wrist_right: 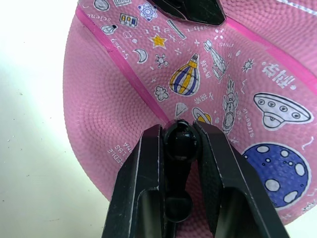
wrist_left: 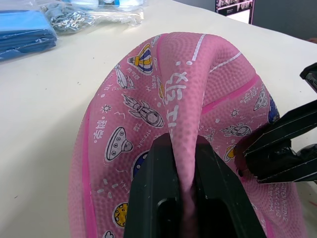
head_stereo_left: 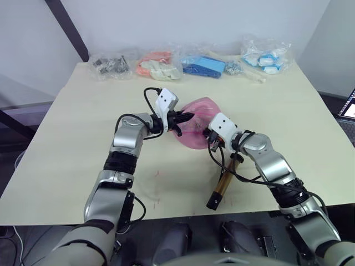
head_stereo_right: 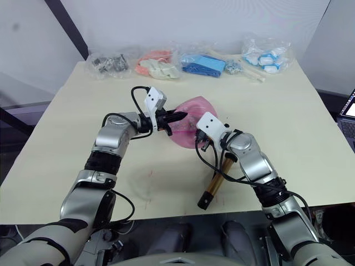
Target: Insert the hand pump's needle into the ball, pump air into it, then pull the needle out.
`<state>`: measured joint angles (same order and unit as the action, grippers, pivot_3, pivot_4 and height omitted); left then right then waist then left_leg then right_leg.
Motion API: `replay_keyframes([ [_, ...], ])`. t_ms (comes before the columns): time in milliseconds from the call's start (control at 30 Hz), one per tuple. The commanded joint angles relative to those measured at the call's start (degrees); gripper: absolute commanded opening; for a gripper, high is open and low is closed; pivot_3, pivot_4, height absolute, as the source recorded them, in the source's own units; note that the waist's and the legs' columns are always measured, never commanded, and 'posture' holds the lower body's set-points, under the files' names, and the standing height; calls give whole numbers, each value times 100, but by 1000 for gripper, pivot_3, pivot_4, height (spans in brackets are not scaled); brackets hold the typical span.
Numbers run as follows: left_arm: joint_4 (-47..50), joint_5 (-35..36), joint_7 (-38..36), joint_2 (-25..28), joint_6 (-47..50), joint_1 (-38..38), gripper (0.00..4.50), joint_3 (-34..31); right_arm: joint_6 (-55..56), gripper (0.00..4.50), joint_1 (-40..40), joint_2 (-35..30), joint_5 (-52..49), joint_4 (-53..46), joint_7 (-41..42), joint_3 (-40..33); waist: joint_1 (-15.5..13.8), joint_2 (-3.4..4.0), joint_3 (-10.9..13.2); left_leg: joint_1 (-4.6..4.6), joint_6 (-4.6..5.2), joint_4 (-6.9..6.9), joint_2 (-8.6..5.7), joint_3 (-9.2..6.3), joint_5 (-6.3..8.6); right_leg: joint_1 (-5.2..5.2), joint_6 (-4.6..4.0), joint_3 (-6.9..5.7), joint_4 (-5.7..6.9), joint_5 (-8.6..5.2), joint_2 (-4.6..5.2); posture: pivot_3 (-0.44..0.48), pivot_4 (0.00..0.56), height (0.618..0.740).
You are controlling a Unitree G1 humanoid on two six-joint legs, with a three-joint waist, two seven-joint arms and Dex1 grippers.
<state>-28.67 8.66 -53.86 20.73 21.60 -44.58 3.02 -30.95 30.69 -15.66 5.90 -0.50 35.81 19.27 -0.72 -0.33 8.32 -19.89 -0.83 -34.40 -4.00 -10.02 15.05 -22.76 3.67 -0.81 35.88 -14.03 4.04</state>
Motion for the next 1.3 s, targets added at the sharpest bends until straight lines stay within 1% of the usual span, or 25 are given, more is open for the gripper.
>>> replay_keyframes([
  [33,-335,-190,214,29,224,275,0,167,-60,367,-163,-176,150,230,-79,53,-1,0,0,0,0,0,0,0,0,0,0,0,0,0,0,0,150,740],
  [300,-310,-178,214,18,213,264,0,161,183,367,-148,-159,140,267,-165,55,1,0,0,0,1,-1,-1,1,-2,0,0,1,0,0,0,0,150,740],
  [367,-299,-176,210,22,204,267,0,161,215,367,-168,-191,148,265,-158,58,0,0,0,0,19,-2,-1,2,-13,0,0,1,0,0,-1,0,150,740],
  [533,-281,-177,193,29,206,266,0,172,257,367,-161,-227,156,294,-186,61,-1,0,0,0,22,-2,-1,1,-15,0,-1,1,0,0,0,0,150,740],
  [1033,-266,-189,192,43,191,291,0,180,145,367,-117,-244,122,211,-143,63,0,-1,0,-1,19,-6,-2,4,-18,1,-2,3,1,1,-1,0,150,740],
  [1300,-275,-189,187,43,180,309,0,181,-108,367,-43,-224,172,126,-104,220,0,-1,0,-1,19,-9,-2,4,-18,1,-3,4,1,2,-1,0,150,740],
])
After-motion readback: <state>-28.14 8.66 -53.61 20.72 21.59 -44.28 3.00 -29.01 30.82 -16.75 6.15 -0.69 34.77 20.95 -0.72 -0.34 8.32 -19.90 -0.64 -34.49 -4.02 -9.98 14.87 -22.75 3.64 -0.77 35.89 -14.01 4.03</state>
